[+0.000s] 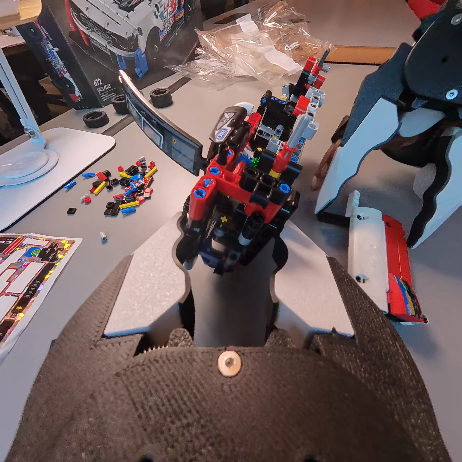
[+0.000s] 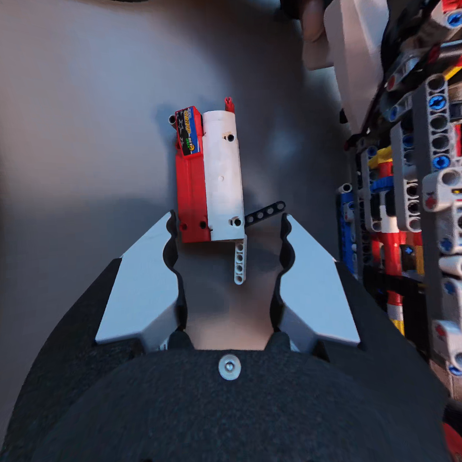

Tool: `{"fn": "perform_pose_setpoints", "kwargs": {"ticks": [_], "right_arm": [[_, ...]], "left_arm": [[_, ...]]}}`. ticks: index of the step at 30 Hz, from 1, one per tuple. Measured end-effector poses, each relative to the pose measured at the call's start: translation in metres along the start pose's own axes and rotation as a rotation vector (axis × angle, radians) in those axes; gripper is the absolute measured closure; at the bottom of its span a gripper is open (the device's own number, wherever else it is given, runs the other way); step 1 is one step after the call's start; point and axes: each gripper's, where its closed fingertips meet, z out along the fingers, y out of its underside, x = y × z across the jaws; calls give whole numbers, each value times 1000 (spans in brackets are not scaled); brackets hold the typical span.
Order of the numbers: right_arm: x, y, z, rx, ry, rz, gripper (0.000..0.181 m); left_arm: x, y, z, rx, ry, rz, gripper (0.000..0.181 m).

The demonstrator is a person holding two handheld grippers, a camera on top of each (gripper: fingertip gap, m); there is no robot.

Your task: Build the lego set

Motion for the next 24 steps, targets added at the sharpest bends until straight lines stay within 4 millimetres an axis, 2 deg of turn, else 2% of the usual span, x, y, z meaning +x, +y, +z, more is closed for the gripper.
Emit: {"fn": "perform_pose_setpoints", "kwargs": {"ticks": [1,5,9,15,21,24], "right_arm": [[0,1,4,-10,-10,10,104],[-3,-3,9,23,-14,-7,127],[-1,-1,1,42,83,-112,127],[8,5,-27,92,394,-412,127],[16,5,-55,187,598,-444,127],[18,0,-67,239,601,-383,127]], "left_arm": [[1,0,0,-3,-2,6,114],[1,1,-1,-10,0,10,114],[1,2,-2,-13,7,10,114],[1,2,-2,-21,8,15,114],[1,2,-2,-25,4,6,114],[3,3,-3,-36,-2,8,114]]}}
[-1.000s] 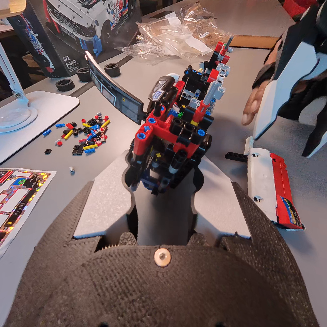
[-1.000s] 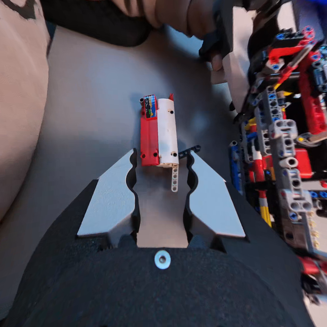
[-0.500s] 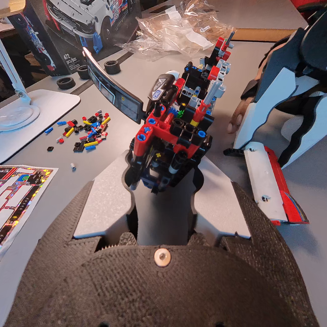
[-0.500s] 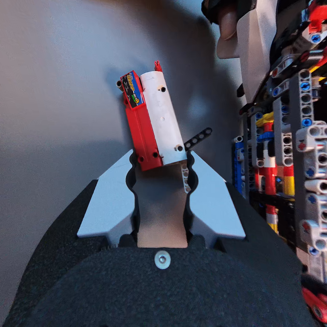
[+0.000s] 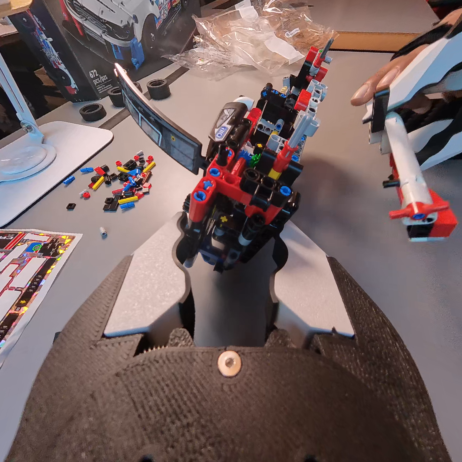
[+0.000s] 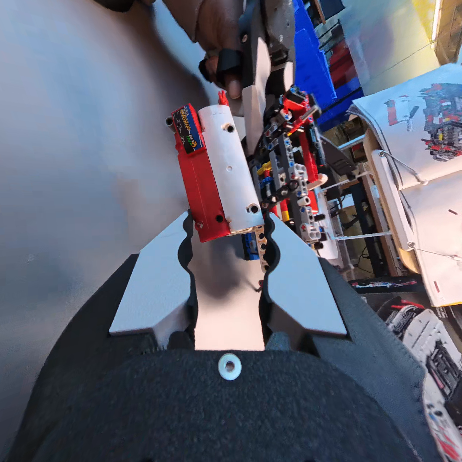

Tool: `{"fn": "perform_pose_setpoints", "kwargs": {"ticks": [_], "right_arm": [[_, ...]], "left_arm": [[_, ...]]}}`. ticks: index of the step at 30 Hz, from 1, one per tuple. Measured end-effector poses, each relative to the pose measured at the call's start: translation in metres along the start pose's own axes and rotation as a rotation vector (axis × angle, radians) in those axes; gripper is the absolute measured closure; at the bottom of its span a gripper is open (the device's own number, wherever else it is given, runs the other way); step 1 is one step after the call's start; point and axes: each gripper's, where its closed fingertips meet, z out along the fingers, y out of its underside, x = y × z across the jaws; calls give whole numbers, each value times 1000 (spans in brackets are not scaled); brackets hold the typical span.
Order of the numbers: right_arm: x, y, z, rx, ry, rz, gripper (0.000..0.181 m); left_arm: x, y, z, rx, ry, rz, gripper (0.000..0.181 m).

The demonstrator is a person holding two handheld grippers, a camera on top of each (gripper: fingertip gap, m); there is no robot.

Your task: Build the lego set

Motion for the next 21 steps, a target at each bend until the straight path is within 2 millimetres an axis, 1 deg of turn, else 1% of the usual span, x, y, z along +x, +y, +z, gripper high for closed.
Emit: {"fn": "perform_pose_setpoints", "kwargs": {"ticks": [2,4,6,8,9,11,14,16,18,21], "right_arm": [[8,-9,-7,41,-17,71,127],[25,-19,-18,83,-16,151,126],[42,-27,-28,119,-50,245,127],[63,-29,-35,126,-45,275,127],[69,-28,-37,121,-57,279,127],[76,-22,-34,76,-114,298,127],[81,-14,-24,26,-233,329,128],[89,-7,-15,-1,-308,371,128],[90,4,-9,-51,-421,412,128],[92,12,-3,-101,-570,480,128]], "left_arm": [[1,0,-1,-8,-6,-7,114],[2,1,-1,-17,-15,-18,115],[4,1,-2,-26,-25,-26,115],[7,1,-2,-35,-34,-31,115],[9,1,-2,-38,-37,-31,115],[12,1,-2,-46,-42,-34,115],[16,1,-2,-60,-47,-73,115],[21,2,-3,-77,-48,-129,114],[26,2,-5,-93,-45,-196,115],[34,3,-6,-102,-26,-274,115]]}}
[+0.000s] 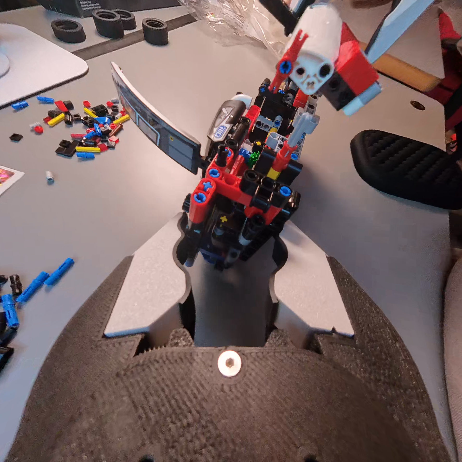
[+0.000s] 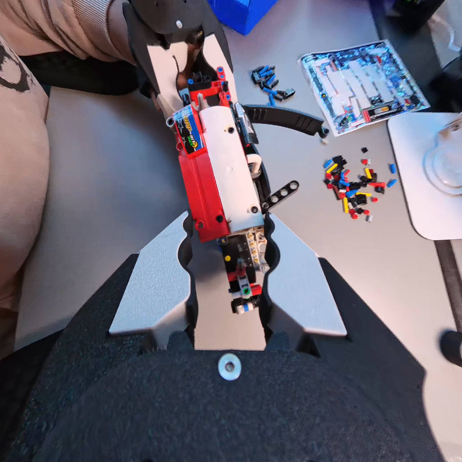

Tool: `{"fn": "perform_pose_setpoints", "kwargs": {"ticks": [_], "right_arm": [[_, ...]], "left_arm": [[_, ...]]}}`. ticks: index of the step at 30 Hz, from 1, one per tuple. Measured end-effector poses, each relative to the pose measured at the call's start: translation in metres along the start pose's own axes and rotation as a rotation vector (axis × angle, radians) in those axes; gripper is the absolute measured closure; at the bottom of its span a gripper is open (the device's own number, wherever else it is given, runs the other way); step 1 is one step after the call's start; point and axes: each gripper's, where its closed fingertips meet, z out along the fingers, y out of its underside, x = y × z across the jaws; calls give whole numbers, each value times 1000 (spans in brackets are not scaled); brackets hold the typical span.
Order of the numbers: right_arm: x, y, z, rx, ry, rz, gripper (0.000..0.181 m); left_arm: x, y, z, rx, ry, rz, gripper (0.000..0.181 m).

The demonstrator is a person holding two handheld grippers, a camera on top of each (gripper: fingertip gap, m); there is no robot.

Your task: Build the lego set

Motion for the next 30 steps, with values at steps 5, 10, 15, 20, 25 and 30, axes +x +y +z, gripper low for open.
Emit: {"fn": "perform_pose_setpoints", "kwargs": {"ticks": [5,10,15,20,25,30], "right_arm": [[1,4,10,-103,-170,114,128],[3,10,17,-163,-212,216,128],[11,15,14,-163,-209,289,127],[14,17,15,-162,-243,343,127],[14,22,15,-181,-293,395,127],[9,23,16,-227,-343,436,127]], "left_arm": [[7,2,-1,2,41,-68,114],[3,5,-1,2,41,-80,115],[0,10,2,-11,49,-81,116],[1,10,3,-4,74,-86,116],[5,11,4,-13,98,-90,116],[9,12,5,-13,136,-123,116]]}}
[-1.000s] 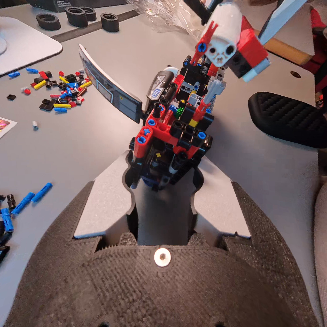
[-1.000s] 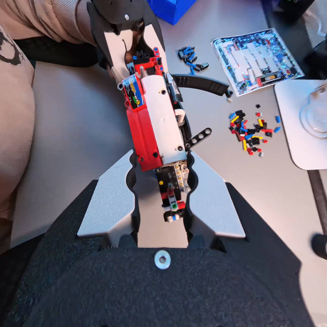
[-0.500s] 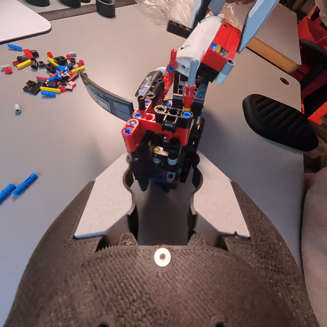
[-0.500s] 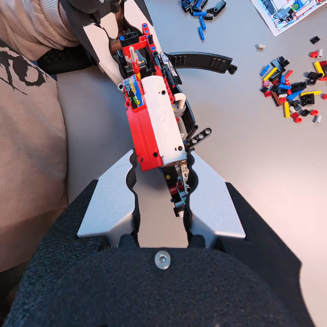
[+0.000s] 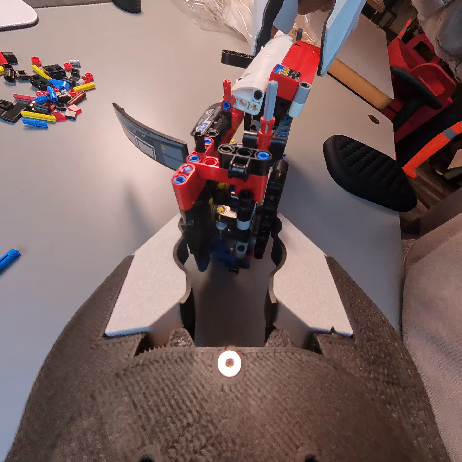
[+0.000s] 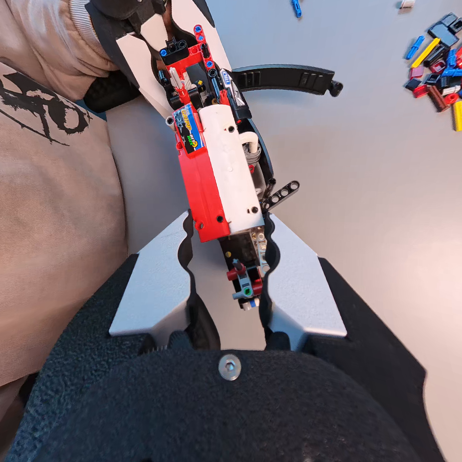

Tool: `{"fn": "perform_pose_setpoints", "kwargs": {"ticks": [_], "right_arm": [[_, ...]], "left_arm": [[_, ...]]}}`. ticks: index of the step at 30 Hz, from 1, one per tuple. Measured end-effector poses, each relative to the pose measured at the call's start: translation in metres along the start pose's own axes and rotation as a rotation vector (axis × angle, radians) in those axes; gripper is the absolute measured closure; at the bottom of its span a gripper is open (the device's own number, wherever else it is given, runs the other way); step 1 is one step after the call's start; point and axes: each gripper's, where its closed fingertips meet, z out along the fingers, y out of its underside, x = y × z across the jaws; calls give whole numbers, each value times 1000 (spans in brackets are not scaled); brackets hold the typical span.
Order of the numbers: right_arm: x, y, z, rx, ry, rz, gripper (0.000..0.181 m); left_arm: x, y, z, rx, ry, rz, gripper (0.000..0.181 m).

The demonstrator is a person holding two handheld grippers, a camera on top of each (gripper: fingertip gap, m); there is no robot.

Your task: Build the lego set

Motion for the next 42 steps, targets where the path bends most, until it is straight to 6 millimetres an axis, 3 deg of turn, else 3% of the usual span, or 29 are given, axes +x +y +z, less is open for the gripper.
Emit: {"fn": "perform_pose_setpoints", "kwargs": {"ticks": [12,22,25,29,32,34,38,42], "right_arm": [[5,2,2,-17,-82,94,127],[13,-4,-2,76,-162,156,127],[18,-2,-5,68,-162,151,127],[21,-3,-5,47,-194,153,127],[19,-4,-2,26,-231,156,128],[18,-4,0,6,-258,170,128],[18,-3,2,-14,-295,191,128],[19,1,2,-29,-304,194,128]], "left_arm": [[0,0,0,6,52,-59,110],[-12,-14,-19,60,74,-79,102],[-24,-31,-36,70,63,-16,107],[-28,-72,-51,92,136,37,129],[-39,-90,-33,4,161,79,142],[-35,-93,-14,-80,248,88,151],[-24,-82,15,-245,389,104,162],[-17,-76,24,-291,435,115,175]]}}
